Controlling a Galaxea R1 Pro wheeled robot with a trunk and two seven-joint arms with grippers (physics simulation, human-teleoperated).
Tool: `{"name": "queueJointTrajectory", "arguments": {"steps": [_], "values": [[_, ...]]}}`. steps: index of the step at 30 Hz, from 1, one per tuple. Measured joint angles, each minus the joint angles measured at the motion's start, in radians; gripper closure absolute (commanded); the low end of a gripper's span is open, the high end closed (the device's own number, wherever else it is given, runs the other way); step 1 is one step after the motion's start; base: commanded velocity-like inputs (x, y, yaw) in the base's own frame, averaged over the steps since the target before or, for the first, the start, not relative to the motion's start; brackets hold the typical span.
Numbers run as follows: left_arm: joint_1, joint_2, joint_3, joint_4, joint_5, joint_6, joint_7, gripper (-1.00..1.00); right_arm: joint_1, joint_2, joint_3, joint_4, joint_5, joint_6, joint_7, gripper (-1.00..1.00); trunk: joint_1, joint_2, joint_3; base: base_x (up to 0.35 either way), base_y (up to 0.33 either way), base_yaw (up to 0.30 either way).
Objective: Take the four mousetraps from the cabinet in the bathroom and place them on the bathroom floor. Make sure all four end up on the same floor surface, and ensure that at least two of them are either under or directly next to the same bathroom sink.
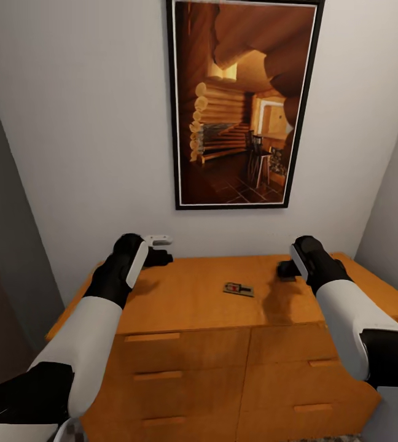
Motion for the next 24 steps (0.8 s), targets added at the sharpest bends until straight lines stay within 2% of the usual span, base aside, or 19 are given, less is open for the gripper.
{"name": "queueJointTrajectory", "arguments": {"steps": [13, 24], "values": [[0.000, 0.001, 0.001, 0.008, 0.000, -0.001, -0.001, -1.00, 0.000, -0.034, -0.003, -0.001, -0.003, 0.000, 0.004, 1.00, 0.000, 0.000, 0.000, 0.000, 0.000, -0.244], [0.000, 0.009, 0.000, 0.010, 0.000, -0.002, -0.002, -1.00, 0.000, -0.051, -0.016, -0.003, -0.005, 0.000, 0.005, 1.00, 0.000, 0.000, 0.000, 0.000, 0.000, -0.240]]}}
